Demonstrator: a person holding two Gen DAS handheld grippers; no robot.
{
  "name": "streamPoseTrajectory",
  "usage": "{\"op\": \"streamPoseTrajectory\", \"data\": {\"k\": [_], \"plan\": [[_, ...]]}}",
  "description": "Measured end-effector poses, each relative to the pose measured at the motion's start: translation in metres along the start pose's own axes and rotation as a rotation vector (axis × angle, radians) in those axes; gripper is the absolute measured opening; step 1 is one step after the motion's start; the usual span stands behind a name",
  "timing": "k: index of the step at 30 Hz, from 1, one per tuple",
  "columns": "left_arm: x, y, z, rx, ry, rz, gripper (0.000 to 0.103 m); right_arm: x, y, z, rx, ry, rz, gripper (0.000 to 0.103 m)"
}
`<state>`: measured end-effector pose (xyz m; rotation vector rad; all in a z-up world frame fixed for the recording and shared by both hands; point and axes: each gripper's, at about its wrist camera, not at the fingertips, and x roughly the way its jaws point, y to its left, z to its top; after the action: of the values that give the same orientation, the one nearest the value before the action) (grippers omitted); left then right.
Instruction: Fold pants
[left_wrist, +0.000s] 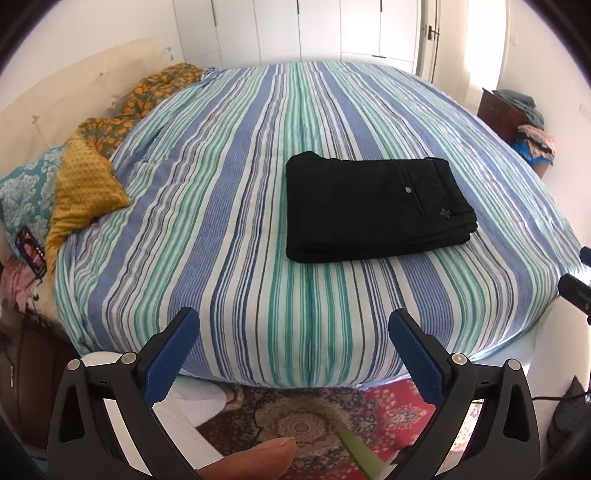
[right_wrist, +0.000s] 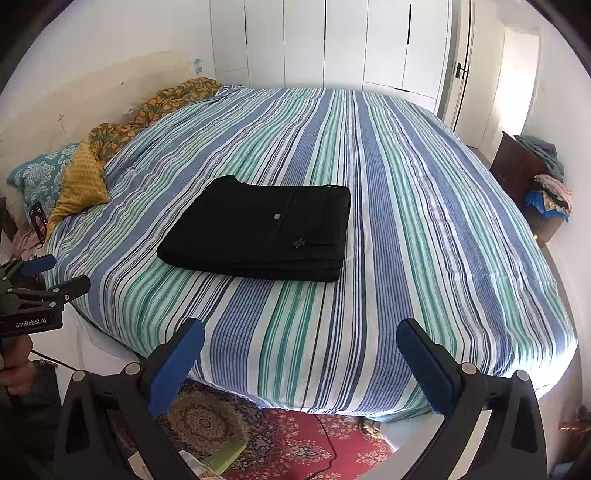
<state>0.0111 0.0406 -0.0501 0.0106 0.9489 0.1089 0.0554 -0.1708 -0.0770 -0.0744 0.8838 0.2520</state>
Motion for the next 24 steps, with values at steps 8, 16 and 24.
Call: {"op": "streamPoseTrajectory", "data": {"k": [8,16,24], "plan": [[0.001,-0.003,0.000,-0.005,0.009,0.003,0.103,0.002,0.004,-0.001,0.001,0.022,-0.006,0.103],[-0.002,-0.005,0.003,-0.009,0.012,-0.020,0.102,-0.001,0.014,0.000,-0.032,0.017,-0.028,0.103],[-0.005,-0.011,0.002,0.017,0.005,-0.005,0.102,-0.004,0.016,-0.001,-0.035,0.015,-0.033,0.103]]}}
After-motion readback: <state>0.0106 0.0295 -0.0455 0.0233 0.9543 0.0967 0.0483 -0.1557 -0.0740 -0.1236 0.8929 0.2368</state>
